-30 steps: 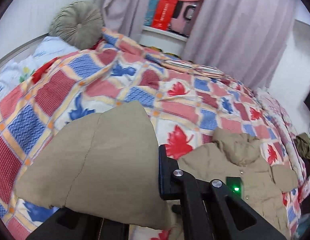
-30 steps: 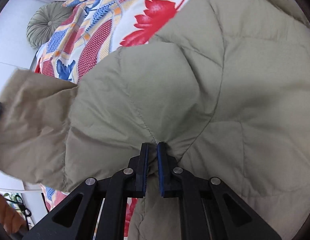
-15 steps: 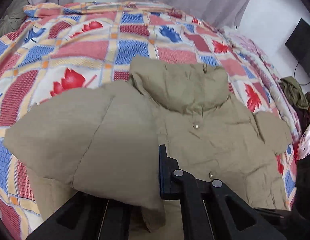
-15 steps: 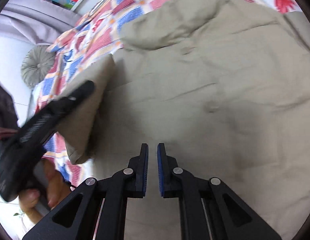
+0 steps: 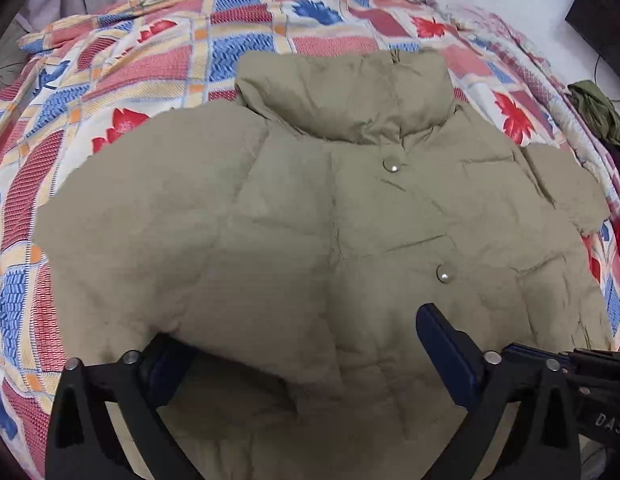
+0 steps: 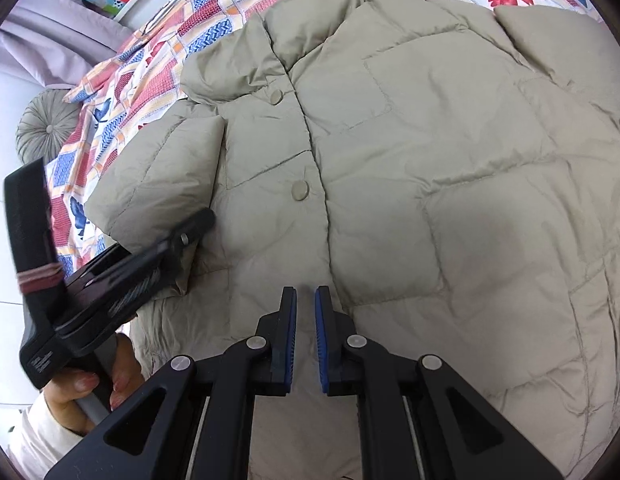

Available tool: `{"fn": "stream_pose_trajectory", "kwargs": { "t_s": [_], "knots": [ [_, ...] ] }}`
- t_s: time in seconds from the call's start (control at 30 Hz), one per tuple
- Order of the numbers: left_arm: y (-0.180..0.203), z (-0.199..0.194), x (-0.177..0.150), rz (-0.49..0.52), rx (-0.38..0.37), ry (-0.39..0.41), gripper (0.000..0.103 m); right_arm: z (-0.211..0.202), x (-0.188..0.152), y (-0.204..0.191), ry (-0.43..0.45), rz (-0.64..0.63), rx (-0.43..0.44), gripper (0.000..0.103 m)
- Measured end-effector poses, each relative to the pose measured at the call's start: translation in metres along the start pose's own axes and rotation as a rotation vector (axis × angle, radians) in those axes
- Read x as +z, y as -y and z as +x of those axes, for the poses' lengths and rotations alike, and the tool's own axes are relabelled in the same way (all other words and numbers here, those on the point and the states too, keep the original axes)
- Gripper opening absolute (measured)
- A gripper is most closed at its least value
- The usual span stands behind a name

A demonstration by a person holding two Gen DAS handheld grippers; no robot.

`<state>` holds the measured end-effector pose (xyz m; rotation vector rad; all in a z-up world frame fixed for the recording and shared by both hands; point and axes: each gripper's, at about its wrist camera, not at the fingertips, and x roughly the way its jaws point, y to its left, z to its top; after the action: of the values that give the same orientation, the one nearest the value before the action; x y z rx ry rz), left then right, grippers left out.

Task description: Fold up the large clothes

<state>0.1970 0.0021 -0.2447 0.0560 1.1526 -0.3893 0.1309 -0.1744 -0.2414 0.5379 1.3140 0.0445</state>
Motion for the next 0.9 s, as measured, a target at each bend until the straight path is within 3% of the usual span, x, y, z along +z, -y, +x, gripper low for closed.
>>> {"fn": "stream_pose_trajectory", "kwargs": {
  "t_s": [0.13, 0.23, 0.27, 0.3, 0.33, 0.37, 0.5, 0.57, 0.7, 0.8, 0.9],
  "knots": [
    [-0.024, -0.029, -0.009, -0.035, 0.069, 0.044, 0.103, -0.005, 0.002, -0.006, 0.01, -0.034, -0.023, 0.011],
    [-0.064, -0.052, -0.022, -0.146, 0.131, 0.088, 0.103, -0.006, 0.009, -0.027, 0.022, -0.105, -0.039, 0.014],
    [-0.08, -0.057, -0.025, -0.187, 0.151, 0.095, 0.103, -0.005, 0.011, -0.038, 0.032, -0.149, -0.044, 0.032],
    [-0.098, -0.062, -0.031, -0.234, 0.169, 0.094, 0.103, -0.005, 0.013, -0.05, 0.045, -0.196, -0.051, 0.066],
    [-0.112, -0.063, -0.035, -0.269, 0.184, 0.09, 0.103, -0.005, 0.014, -0.065, 0.064, -0.247, -0.059, 0.082],
    [-0.127, -0.062, -0.039, -0.3, 0.195, 0.079, 0.103, -0.007, 0.013, -0.08, 0.093, -0.304, -0.061, 0.088],
    [-0.163, -0.051, -0.059, -0.354, 0.252, 0.036, 0.103, 0.002, 0.007, -0.151, 0.181, -0.57, -0.096, 0.088],
    [-0.171, -0.043, -0.066, -0.361, 0.266, 0.015, 0.103, 0.018, 0.002, -0.182, 0.217, -0.693, -0.186, 0.088],
    [-0.182, -0.034, -0.068, -0.416, 0.234, 0.005, 0.103, 0.06, 0.002, -0.213, 0.193, -0.818, -0.348, 0.087],
    [-0.187, -0.034, -0.059, -0.444, 0.176, 0.026, 0.103, 0.054, 0.02, -0.201, 0.225, -0.732, -0.354, 0.087],
    [-0.192, -0.03, -0.043, -0.442, 0.14, 0.027, 0.103, 0.027, 0.045, -0.157, 0.273, -0.494, -0.26, 0.087]
  ]
}}
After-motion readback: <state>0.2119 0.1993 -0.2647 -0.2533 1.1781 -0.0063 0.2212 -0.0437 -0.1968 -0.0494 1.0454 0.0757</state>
